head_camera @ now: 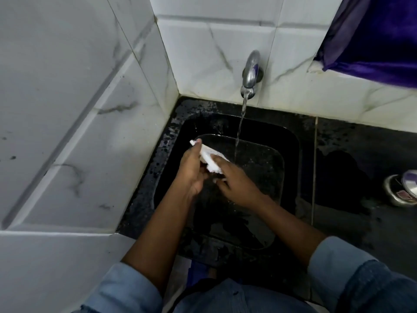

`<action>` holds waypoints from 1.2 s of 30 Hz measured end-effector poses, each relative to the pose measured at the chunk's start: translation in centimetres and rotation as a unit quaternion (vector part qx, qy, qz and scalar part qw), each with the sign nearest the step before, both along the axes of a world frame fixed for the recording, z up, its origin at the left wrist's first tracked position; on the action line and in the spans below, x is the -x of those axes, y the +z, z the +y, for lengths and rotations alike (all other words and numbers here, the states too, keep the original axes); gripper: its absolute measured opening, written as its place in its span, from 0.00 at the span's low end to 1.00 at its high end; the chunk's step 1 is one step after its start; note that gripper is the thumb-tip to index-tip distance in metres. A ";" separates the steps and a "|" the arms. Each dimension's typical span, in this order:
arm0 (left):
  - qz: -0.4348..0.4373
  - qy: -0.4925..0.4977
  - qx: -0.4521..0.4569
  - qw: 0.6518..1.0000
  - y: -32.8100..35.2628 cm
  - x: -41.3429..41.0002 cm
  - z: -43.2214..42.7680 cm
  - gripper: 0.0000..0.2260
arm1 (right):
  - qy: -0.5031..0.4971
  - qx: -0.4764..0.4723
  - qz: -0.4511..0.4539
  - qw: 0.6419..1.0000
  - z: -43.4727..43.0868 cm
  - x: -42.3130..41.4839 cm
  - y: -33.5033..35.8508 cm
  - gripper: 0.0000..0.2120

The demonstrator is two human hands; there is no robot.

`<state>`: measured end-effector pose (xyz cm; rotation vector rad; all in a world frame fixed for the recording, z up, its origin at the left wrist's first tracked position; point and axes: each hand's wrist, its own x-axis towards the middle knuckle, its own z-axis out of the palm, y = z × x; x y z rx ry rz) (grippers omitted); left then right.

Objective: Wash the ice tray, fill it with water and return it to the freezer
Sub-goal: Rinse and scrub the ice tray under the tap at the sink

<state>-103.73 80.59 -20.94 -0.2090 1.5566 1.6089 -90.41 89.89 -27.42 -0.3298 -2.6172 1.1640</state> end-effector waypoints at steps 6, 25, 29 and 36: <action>0.069 -0.128 0.040 0.989 0.8 -0.3 1.3 0.11 | -0.211 0.366 0.066 0.904 1.5 0.2 0.0 0.19; 0.189 -0.222 0.107 0.951 -5.2 1.9 6.4 0.16 | -0.289 0.694 0.053 0.657 7.8 1.0 0.8 0.16; 0.128 -0.185 0.097 0.969 -5.7 2.1 6.5 0.19 | -0.336 0.637 0.038 0.692 9.4 2.9 -0.3 0.17; 0.032 -0.094 0.072 0.992 -7.0 2.0 7.3 0.27 | -0.321 0.489 -0.007 0.811 9.1 3.9 -0.7 0.14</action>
